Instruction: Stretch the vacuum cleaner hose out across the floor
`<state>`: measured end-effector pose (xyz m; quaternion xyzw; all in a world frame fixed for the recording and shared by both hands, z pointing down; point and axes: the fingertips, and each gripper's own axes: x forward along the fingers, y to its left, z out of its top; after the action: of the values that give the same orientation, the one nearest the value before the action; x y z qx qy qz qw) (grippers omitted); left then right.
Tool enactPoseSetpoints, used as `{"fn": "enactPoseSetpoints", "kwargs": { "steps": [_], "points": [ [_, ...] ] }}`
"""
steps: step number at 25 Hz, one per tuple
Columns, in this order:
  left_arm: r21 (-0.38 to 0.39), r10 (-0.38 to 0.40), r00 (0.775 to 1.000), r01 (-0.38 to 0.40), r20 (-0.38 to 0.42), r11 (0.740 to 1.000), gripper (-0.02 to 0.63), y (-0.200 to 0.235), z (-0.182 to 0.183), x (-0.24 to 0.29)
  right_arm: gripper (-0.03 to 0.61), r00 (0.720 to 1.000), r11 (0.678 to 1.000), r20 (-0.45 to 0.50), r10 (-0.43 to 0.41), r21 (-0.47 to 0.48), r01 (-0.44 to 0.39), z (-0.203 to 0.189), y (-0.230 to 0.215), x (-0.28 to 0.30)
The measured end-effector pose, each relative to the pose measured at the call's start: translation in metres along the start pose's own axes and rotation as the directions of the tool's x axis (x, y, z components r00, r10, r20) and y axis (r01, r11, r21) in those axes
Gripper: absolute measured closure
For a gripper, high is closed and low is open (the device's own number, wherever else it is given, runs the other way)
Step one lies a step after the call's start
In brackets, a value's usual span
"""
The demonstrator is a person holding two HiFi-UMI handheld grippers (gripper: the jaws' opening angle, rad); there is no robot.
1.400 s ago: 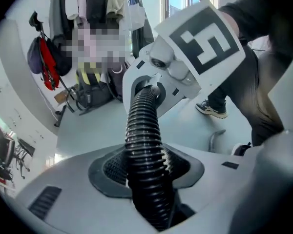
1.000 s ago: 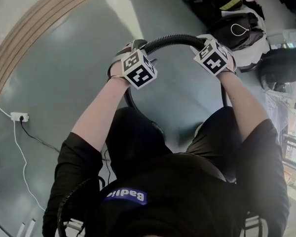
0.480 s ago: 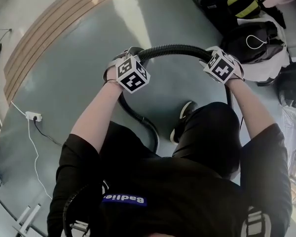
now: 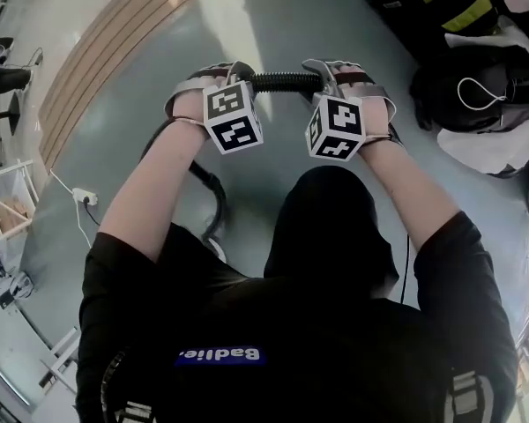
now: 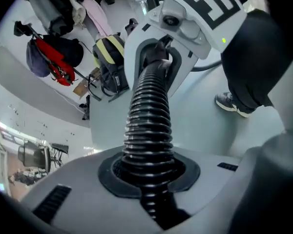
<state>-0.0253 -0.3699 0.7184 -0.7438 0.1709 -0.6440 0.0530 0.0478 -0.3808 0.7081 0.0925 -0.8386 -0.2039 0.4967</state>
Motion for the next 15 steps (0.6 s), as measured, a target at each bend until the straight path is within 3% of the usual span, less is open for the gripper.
{"fn": "enactPoseSetpoints", "kwargs": {
  "steps": [2, 4, 6, 10, 13, 15],
  "points": [
    [0.111, 0.064, 0.998, -0.065, 0.010, 0.992, 0.517, 0.019, 0.015, -0.003, 0.367, 1.000, 0.999, 0.006, -0.006, -0.051, 0.007, 0.012, -0.010, 0.013],
    [0.172, 0.145, 0.989, -0.146, 0.023, 0.974, 0.515, 0.039, 0.013, -0.004, 0.467, 1.000, 1.000, 0.024, 0.006, 0.031, -0.007, 0.023, -0.021, 0.027],
    [0.125, 0.202, 0.977, -0.209, 0.063, 0.970, 0.498, 0.060, -0.004, -0.002, 0.500, 0.998, 0.979, 0.050, 0.045, 0.196, -0.054, 0.034, -0.032, 0.038],
    [-0.012, 0.294, 0.953, -0.294, 0.073, 0.956, 0.354, 0.090, -0.074, 0.014, 0.502, 0.992, 0.910, 0.032, 0.126, 0.395, -0.128, 0.050, -0.035, 0.056],
    [0.006, 0.322, 0.942, -0.324, 0.093, 0.946, 0.304, 0.088, -0.123, 0.035, 0.502, 0.992, 0.868, -0.007, 0.126, 0.485, -0.107, 0.051, -0.038, 0.056],
    [0.027, 0.296, 0.953, -0.299, 0.064, 0.954, 0.302, 0.083, -0.162, 0.060, 0.503, 0.993, 0.859, -0.052, 0.106, 0.508, -0.065, 0.049, -0.046, 0.053]
  ]
}}
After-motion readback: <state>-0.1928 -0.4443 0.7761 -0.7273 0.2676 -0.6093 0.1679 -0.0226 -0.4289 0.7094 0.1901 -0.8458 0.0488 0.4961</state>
